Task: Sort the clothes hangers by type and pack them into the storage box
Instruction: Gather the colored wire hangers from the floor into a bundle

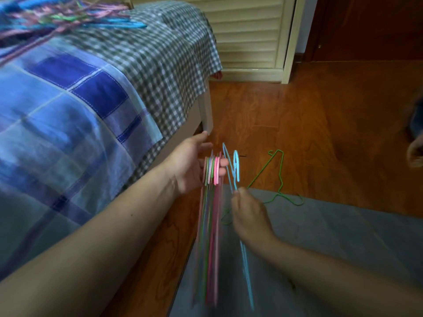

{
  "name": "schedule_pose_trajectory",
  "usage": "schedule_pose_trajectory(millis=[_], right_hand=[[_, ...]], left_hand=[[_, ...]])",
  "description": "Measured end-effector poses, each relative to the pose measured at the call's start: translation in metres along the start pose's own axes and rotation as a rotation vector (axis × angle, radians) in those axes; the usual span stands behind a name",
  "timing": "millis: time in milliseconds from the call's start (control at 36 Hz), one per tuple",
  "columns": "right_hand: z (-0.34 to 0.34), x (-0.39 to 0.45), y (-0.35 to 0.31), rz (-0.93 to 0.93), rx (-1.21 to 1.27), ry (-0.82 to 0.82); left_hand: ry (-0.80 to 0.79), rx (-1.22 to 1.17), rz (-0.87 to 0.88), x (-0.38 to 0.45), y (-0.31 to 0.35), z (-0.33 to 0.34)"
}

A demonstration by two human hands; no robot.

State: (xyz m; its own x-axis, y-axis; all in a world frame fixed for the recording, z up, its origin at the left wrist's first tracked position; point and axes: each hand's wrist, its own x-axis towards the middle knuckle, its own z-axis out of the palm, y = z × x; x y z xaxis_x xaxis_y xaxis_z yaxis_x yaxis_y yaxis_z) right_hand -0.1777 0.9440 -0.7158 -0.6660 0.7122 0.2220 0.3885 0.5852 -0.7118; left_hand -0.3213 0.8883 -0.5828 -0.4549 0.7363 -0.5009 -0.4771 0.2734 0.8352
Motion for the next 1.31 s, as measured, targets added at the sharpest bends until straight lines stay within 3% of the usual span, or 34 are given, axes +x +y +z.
schedule_pose_trajectory(millis=[306,472,528,667,889,1000,1111,1222,1306], right_hand=[[0.008,0.015,-0.007,0.044,-0.208,-0.197],[0.028,0.029,0.03,0.099,-0.016,-0.398],[0.036,0.03,0.058,0.128,-0.105,-0.449],[0.054,0.022,0.11,0.189,-0.434,-0.76],[0.072,0.022,0.105,0.129,-0.675,-0.918],[0.065,0.017,0.095,0.014,-0.761,-0.774],[0.051,0.009,0.1,0.056,-0.741,-0.622],[0.027,0.002,0.128,0.288,-0.709,-0.398],[0.013,-0.008,0.148,0.484,-0.684,-0.371]], left_hand=[[0.022,0.107,0.028,0.008,-0.011,0.004],[0.117,0.133,0.025,0.01,-0.019,-0.014],[0.146,0.105,0.031,0.005,-0.019,-0.02],[0.144,0.154,0.037,-0.008,-0.021,-0.036],[0.156,0.233,-0.021,-0.022,-0.028,-0.055],[0.199,0.223,-0.028,-0.018,-0.033,-0.062],[0.245,0.211,-0.047,-0.008,-0.04,-0.062],[0.219,0.196,-0.052,-0.003,-0.043,-0.05],[0.207,0.175,-0.044,-0.002,-0.043,-0.043]])
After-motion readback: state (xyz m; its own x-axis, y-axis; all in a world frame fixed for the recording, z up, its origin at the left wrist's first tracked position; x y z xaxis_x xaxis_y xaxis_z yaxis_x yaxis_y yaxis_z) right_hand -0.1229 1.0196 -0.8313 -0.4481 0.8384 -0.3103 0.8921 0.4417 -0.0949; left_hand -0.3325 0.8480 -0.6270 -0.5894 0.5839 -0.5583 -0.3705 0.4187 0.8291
